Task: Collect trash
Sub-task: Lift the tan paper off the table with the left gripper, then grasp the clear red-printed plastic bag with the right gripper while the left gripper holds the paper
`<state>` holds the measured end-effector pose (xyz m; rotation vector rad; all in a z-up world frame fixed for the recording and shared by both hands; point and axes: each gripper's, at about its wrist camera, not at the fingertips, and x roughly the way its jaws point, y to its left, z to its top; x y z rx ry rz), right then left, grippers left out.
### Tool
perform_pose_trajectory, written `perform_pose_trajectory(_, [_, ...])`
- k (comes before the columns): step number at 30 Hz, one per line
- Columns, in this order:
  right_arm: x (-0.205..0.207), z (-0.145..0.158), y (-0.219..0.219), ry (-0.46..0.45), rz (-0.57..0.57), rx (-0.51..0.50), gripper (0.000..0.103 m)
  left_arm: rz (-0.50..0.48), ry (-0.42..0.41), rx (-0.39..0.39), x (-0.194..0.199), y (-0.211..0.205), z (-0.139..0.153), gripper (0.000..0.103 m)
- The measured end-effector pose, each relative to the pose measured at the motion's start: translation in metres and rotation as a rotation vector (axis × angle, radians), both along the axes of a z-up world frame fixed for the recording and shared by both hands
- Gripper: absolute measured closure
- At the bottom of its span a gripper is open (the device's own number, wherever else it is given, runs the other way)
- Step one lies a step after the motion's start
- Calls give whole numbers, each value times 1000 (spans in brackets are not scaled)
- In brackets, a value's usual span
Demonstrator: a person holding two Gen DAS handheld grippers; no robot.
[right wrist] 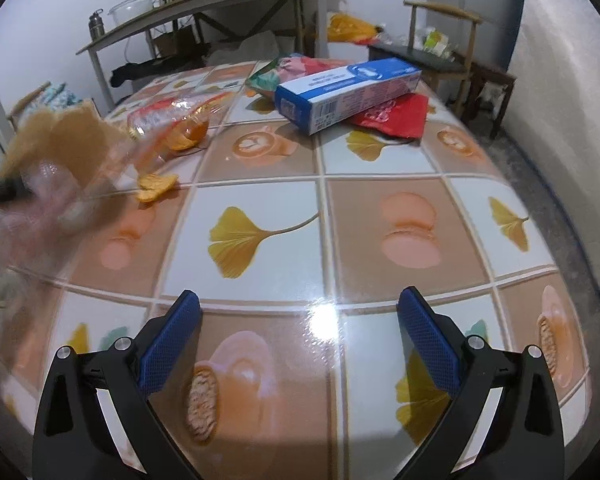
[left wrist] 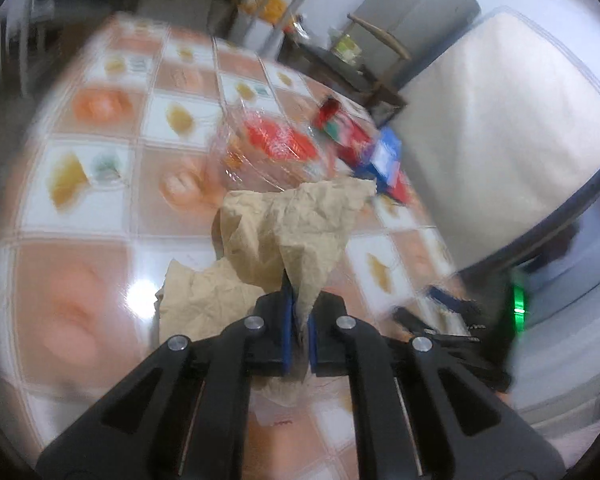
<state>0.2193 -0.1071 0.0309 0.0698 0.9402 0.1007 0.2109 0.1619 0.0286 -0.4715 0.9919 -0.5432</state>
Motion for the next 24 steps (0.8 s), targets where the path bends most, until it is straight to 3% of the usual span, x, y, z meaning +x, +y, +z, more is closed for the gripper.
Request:
perform_pose_trajectory(2, [-1, 6, -6, 15, 44, 146, 6, -2, 46, -137, -3, 2, -11, 98])
perform_pose_trajectory(5, [-1, 13, -8, 37, 110, 362, 6, 13, 62, -217, -6, 4, -21, 98])
perform_pose_trajectory(8, [3, 15, -3, 59, 179, 510, 6, 26, 94, -290, -7, 7, -33, 95])
perform_pose_trajectory(10, [6, 17, 3, 74, 219, 587, 6, 37, 105, -306, -8, 10, -38, 88])
perform_pose_trajectory(14, [15, 19, 18, 98, 277, 712, 6, 52, 100, -301, -11, 12, -42, 87])
perform_pose_trajectory(16, [22, 19, 28, 108, 302, 747, 9, 58, 100, -309, -11, 14, -45, 87])
perform_pose_trajectory(24, [51, 6, 61, 186, 295, 720, 31, 77, 113, -330, -19, 20, -56, 93])
